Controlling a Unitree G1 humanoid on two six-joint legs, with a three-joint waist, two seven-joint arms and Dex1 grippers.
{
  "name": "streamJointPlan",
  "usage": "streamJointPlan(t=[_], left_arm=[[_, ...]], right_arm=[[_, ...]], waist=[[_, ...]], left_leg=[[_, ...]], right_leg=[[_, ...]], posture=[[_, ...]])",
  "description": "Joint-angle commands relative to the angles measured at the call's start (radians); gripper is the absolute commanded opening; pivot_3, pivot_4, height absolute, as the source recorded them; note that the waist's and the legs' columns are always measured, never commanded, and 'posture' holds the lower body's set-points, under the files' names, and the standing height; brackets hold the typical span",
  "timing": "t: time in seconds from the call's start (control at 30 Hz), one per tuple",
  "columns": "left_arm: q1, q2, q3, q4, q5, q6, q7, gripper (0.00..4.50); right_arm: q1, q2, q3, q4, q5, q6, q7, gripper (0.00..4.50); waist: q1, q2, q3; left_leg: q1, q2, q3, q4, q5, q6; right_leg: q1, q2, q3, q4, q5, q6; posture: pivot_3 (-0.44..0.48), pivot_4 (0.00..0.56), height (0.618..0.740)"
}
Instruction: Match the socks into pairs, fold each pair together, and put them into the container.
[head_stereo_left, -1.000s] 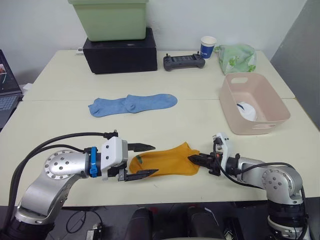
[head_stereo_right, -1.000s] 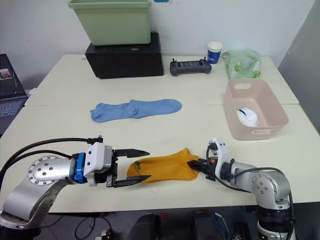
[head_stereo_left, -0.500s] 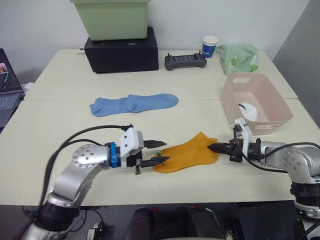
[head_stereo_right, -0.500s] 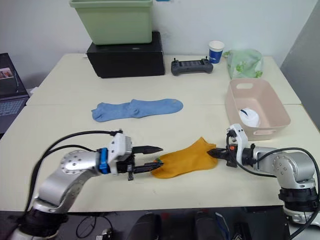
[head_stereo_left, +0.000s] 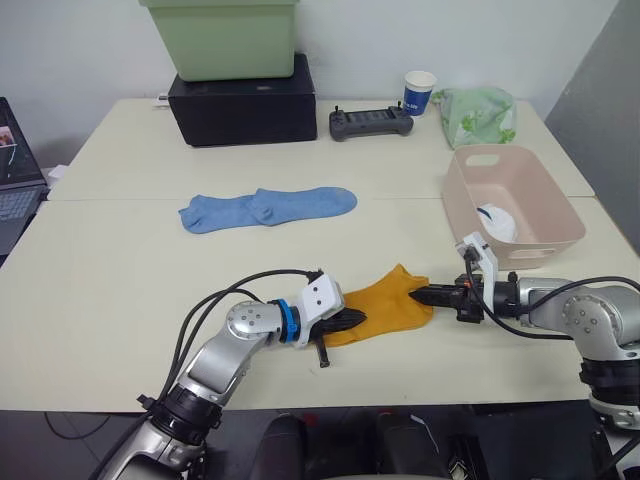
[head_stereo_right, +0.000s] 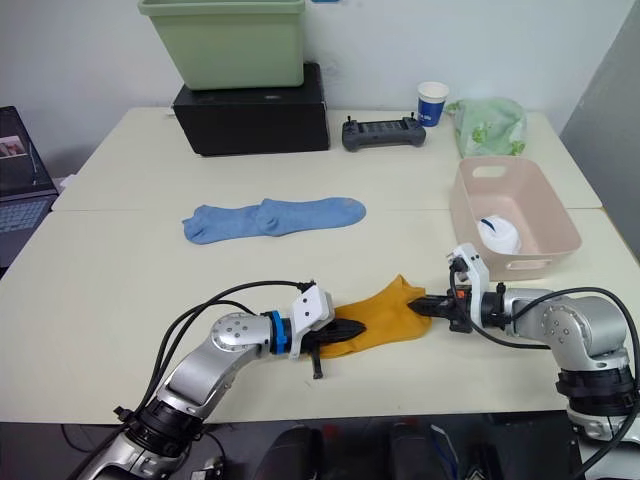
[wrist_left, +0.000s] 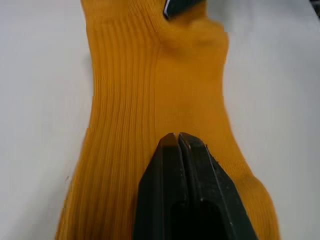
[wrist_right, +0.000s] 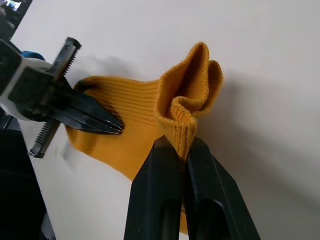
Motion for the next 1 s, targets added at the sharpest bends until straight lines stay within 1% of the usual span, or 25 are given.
streamJointPlan(t=[0.03, 0.17, 0.3, 0.4, 0.47, 0.6, 0.67, 0.73, 0.83, 0.9, 0.97, 1.0], left_arm=[[0.012, -0.01, -0.013, 0.022, 0.027, 0.046, 0.024, 0.04], [0.007, -0.011, -0.008, 0.02, 0.009, 0.06, 0.008, 0.04], [0.005, -0.008, 0.01, 0.016, 0.004, 0.045, 0.002, 0.04], [0.005, -0.01, 0.037, -0.002, -0.022, 0.06, 0.001, 0.04], [0.01, 0.002, 0.063, -0.035, -0.053, 0.09, -0.006, 0.04], [0.028, 0.097, 0.123, -0.137, -0.112, 0.18, -0.046, 0.04], [0.042, 0.169, 0.183, -0.208, -0.172, 0.244, -0.078, 0.04], [0.064, 0.259, 0.275, -0.279, -0.246, 0.297, -0.121, 0.04], [0.086, 0.35, 0.389, -0.334, -0.336, 0.366, -0.15, 0.04], [0.09, 0.39, 0.431, -0.324, -0.334, 0.355, -0.151, 0.04], [0.088, 0.4, 0.448, -0.309, -0.344, 0.356, -0.15, 0.04], [0.082, 0.394, 0.442, -0.288, -0.327, 0.332, -0.142, 0.01]], right_arm=[[-0.041, 0.041, -0.057, -0.063, 0.117, 0.068, -0.002, 0.0], [-0.09, 0.166, -0.113, -0.055, 0.241, 0.169, -0.08, 0.0], [-0.1, 0.287, -0.14, -0.031, 0.285, 0.198, -0.174, 0.0], [-0.083, 0.333, -0.126, -0.026, 0.283, 0.2, -0.206, 0.0], [-0.059, 0.342, -0.092, -0.029, 0.264, 0.185, -0.204, 0.0], [-0.05, 0.349, -0.068, -0.03, 0.257, 0.167, -0.205, 0.0], [-0.05, 0.351, -0.059, -0.034, 0.259, 0.159, -0.203, 0.0], [-0.047, 0.348, -0.031, -0.043, 0.241, 0.139, -0.201, 0.0], [-0.038, 0.341, 0.027, -0.046, 0.203, 0.103, -0.187, 0.0], [-0.036, 0.348, 0.071, -0.033, 0.172, 0.073, -0.18, 0.0], [-0.036, 0.344, 0.102, -0.028, 0.157, 0.056, -0.162, 0.0], [-0.039, 0.346, 0.107, -0.024, 0.158, 0.05, -0.154, 0.27]], waist=[[0.0, 0.0, 0.0], [0.0, 0.0, 0.0], [0.0, 0.0, 0.0], [0.0, 0.0, 0.0], [0.0, 0.0, 0.0], [-0.007, 0.0, 0.0], [-0.014, 0.0, 0.0], [-0.02, 0.001, 0.0], [-0.023, 0.001, 0.0], [-0.024, 0.001, 0.0], [-0.022, 0.001, 0.0], [-0.02, 0.001, 0.0]], left_leg=[[0.0, 0.0, 0.0, 0.0, 0.0, 0.0], [0.001, 0.0, 0.0, 0.0, 0.0, 0.0], [0.001, 0.0, 0.0, 0.0, 0.0, 0.0], [0.0, 0.0, 0.0, 0.0, 0.0, 0.0], [0.0, 0.0, 0.0, 0.0, 0.0, 0.0], [-0.001, 0.001, 0.0, -0.001, 0.0, 0.0], [-0.001, 0.001, 0.0, -0.001, 0.0, 0.0], [-0.001, 0.001, -0.001, -0.001, 0.0, 0.0], [-0.001, 0.002, -0.001, -0.002, 0.0, 0.0], [-0.001, 0.002, -0.001, -0.002, 0.0, 0.0], [-0.001, 0.001, 0.0, -0.002, 0.0, 0.0], [-0.001, 0.001, 0.0, -0.002, 0.0, 0.0]], right_leg=[[0.001, 0.0, 0.0, 0.0, 0.0, 0.0], [0.001, 0.0, 0.0, 0.0, 0.0, 0.0], [0.001, 0.0, 0.0, 0.0, 0.0, 0.0], [0.0, -0.001, 0.0, 0.0, 0.0, 0.0], [0.0, -0.001, 0.0, 0.0, 0.0, 0.0], [-0.002, 0.0, 0.0, 0.001, 0.0, 0.0], [-0.002, 0.0, 0.0, 0.001, 0.0, 0.0], [-0.002, 0.0, 0.0, 0.001, 0.0, 0.0], [-0.003, 0.0, -0.001, 0.001, 0.0, 0.0], [-0.002, 0.0, -0.001, 0.0, 0.0, 0.0], [-0.002, -0.001, 0.0, 0.0, 0.0, 0.0], [-0.002, -0.001, 0.0, 0.0, 0.0, 0.0]], posture=[[0.0, 0.15, 0.74], [0.0, 0.15, 0.74], [0.0, 0.15, 0.74], [0.0, 0.15, 0.74], [0.0, 0.15, 0.74], [0.0, 0.15, 0.74], [0.0, 0.15, 0.74], [0.0, 0.15, 0.74], [0.0, 0.15, 0.74], [0.0, 0.15, 0.74], [0.0, 0.15, 0.74], [0.0, 0.15, 0.74]])
